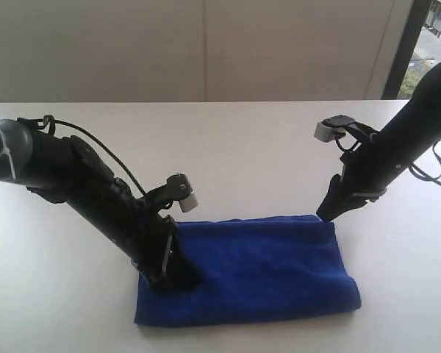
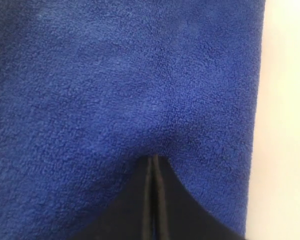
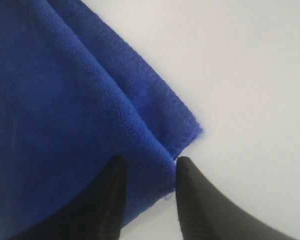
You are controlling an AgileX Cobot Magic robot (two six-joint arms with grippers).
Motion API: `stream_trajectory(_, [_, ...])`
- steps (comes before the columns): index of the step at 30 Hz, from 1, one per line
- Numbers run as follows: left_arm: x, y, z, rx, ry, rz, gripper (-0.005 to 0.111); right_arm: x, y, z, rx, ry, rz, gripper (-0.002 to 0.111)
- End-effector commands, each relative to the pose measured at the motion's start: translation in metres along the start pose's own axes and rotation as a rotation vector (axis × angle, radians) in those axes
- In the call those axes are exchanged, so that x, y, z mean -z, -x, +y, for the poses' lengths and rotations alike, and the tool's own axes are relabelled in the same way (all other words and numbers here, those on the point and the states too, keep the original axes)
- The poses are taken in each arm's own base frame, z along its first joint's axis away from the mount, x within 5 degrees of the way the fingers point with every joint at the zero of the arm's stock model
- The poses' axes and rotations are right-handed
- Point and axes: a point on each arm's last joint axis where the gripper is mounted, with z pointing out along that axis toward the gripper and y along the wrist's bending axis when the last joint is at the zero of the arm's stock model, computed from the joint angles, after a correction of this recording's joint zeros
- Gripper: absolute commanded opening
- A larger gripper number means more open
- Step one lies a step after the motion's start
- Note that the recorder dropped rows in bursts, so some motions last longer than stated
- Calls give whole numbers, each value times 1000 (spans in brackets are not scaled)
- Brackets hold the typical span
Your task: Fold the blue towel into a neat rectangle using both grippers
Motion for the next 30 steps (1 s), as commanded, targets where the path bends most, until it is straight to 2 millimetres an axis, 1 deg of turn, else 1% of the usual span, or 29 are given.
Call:
stream_trajectory(1, [-5,-4,0,4,-16,26,0,0,-1,-2,48,-25,3,32])
stream_trajectory(3, [-5,-4,1,2,-10,27,0,0,0,-2,77,-21,1,33])
stream_trajectory(8, [-5,-4,1,2,-8,27,0,-1,0,-3,103,-23,0,43])
stream_trajectory(13, [-5,-4,1,2,-8,27,0,-13,-4,-7,81,14,19,43])
stream_trajectory(17, [-5,-4,1,2,-8,27,0,-22,-1,-3,95,36,25,43])
stream_trajectory(22, [-5,-4,1,4,-8,27,0,-29,4,5,142,43,44,37])
stream_trajectory(30, [-5,-4,1,4,-10,27,0,-29,2,4,151,29,71,22])
